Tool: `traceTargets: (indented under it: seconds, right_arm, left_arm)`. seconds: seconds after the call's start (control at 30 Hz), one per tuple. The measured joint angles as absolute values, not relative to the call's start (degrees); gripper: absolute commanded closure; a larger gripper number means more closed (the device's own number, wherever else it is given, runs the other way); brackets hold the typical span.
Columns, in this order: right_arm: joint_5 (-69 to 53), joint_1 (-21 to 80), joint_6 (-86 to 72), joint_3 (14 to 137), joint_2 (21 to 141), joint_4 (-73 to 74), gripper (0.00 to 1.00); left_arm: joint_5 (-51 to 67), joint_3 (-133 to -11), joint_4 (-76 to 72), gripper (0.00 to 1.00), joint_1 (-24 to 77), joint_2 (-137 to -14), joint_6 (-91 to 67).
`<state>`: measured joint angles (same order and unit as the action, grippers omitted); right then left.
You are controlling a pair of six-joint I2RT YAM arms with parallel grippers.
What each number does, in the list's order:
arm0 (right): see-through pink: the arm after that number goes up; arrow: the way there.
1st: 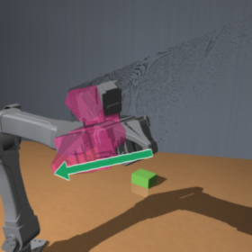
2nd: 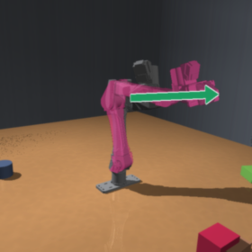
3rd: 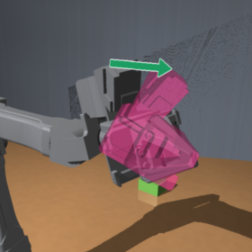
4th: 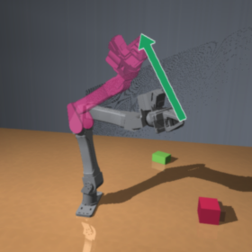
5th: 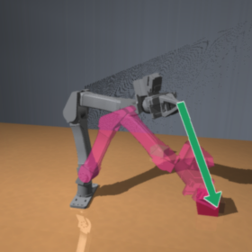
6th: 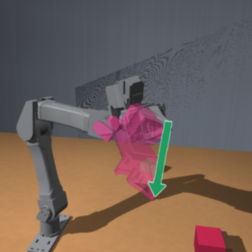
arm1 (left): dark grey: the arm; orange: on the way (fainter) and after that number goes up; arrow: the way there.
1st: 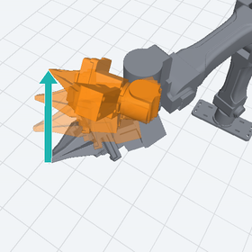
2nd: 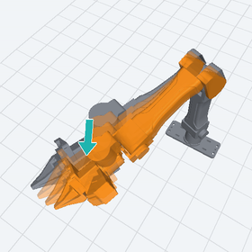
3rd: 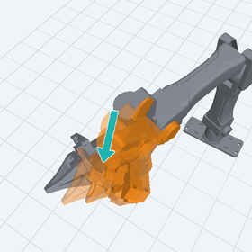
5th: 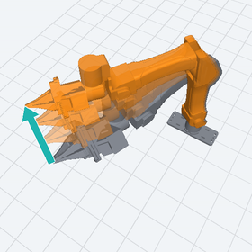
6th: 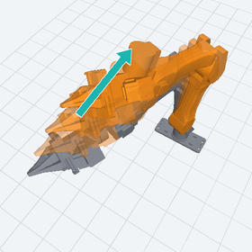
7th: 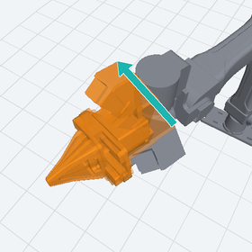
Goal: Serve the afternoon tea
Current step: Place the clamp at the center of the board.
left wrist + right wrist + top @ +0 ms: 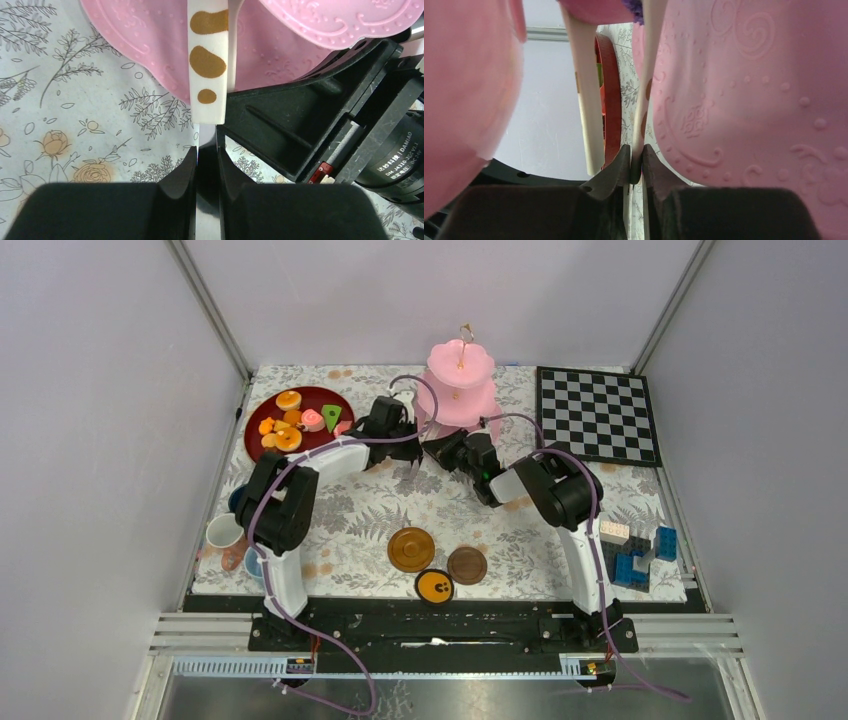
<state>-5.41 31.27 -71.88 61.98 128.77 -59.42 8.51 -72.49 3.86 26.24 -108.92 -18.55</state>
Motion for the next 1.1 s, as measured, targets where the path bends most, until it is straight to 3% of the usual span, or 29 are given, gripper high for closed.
traceTargets:
  seconds: [0.07,1.1]
  right_arm:
    - [-5.06,31.27,-72.36,62.0,128.77,-58.67,1.0]
    - [-2.63,31.4,-76.53,63.37,126.89,-48.99,1.0]
  left_arm:
    - [8.16,-72.47,3.79,1.0,26.46,-109.4,-18.94]
    - [7.79,-66.57,-4.75,1.0,24.73,-107.31,-28.49]
